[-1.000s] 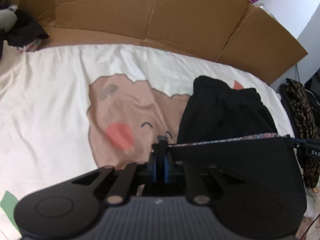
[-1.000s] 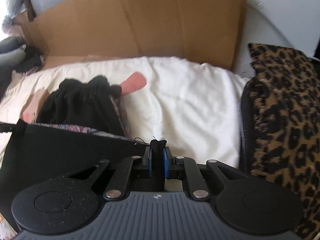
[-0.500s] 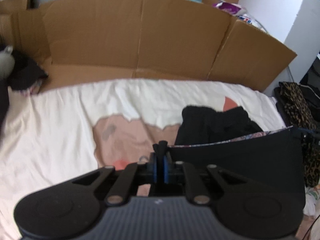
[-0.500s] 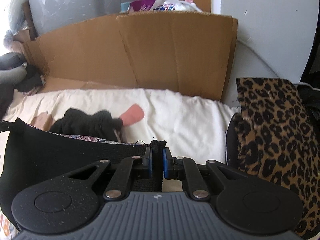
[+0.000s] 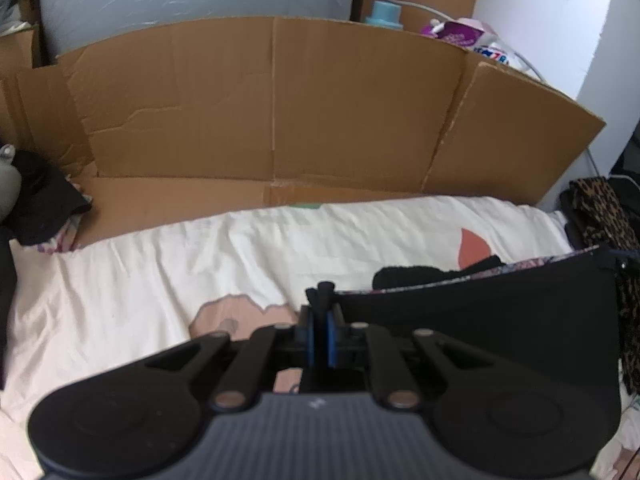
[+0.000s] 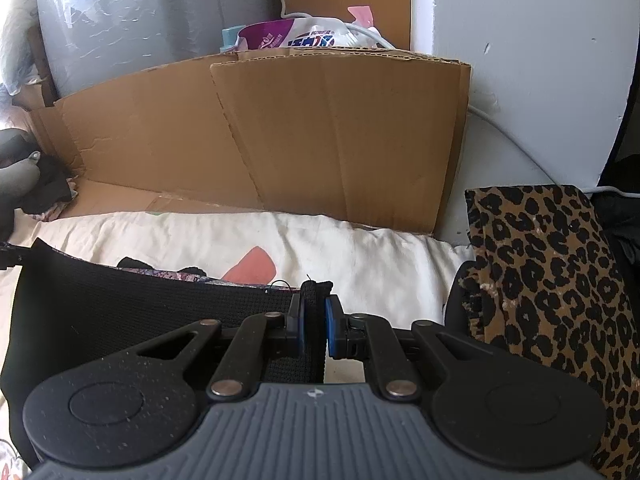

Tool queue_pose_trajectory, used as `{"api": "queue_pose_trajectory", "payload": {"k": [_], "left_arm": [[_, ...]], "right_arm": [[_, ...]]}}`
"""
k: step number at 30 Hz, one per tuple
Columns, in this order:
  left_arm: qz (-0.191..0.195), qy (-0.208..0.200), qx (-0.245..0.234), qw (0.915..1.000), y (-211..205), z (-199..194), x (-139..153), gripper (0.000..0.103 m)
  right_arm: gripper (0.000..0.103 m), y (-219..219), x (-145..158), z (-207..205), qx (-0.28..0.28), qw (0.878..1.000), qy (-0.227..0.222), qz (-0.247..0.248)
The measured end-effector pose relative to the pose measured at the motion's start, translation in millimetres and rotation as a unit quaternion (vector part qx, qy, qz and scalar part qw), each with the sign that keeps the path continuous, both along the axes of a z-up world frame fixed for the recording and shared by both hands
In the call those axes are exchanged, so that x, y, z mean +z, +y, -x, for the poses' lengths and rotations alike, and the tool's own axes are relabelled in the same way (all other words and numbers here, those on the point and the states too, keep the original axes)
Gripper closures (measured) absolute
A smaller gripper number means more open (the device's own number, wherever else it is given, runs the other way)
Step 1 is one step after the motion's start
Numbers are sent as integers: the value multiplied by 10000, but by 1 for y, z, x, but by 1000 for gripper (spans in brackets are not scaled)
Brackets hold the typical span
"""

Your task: Fold clothes

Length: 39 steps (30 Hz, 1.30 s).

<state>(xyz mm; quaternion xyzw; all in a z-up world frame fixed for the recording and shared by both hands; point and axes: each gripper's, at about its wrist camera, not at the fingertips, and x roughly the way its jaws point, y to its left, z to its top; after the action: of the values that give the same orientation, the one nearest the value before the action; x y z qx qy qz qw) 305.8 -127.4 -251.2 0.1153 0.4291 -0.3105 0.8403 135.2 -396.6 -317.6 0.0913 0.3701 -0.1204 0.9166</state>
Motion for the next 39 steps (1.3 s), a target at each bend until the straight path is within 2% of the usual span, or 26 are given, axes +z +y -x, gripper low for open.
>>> {"api": "queue_pose_trajectory", "payload": {"k": [14,19,25,33,34,35,37,39], "left_arm": [[-133,-24,-158,9998,-20,-26,-28,96],[-123,227,-17,9997,-19,-38,-51,96],[-248,249,-104,9993,-25,-42,-76,96],[-304,253,-115,9992,-31,-49,-87,96],[-309,284,-111,9991,-31,-50,-87,94],[-325,304,-77,9990,-31,-51,-86,92],[-371,310,6,9988,-29,-51,-80,78],[-427,274,96,9987,-25,-48,-70,71]], "right_arm": [[94,-15,-22,-25,-143,9995,279,-53],[94,-16,-46,-38,-66,9987,507,-68],[94,-16,-73,-52,22,9969,767,-143],[93,-17,-86,-62,-96,9951,939,-286],[87,-18,-86,-63,-157,9948,956,-312],[85,-18,-85,-63,-218,9944,973,-338],[80,-19,-79,-64,-326,9925,1094,-447],[73,-17,-69,-63,-284,9920,1134,-473]]}}
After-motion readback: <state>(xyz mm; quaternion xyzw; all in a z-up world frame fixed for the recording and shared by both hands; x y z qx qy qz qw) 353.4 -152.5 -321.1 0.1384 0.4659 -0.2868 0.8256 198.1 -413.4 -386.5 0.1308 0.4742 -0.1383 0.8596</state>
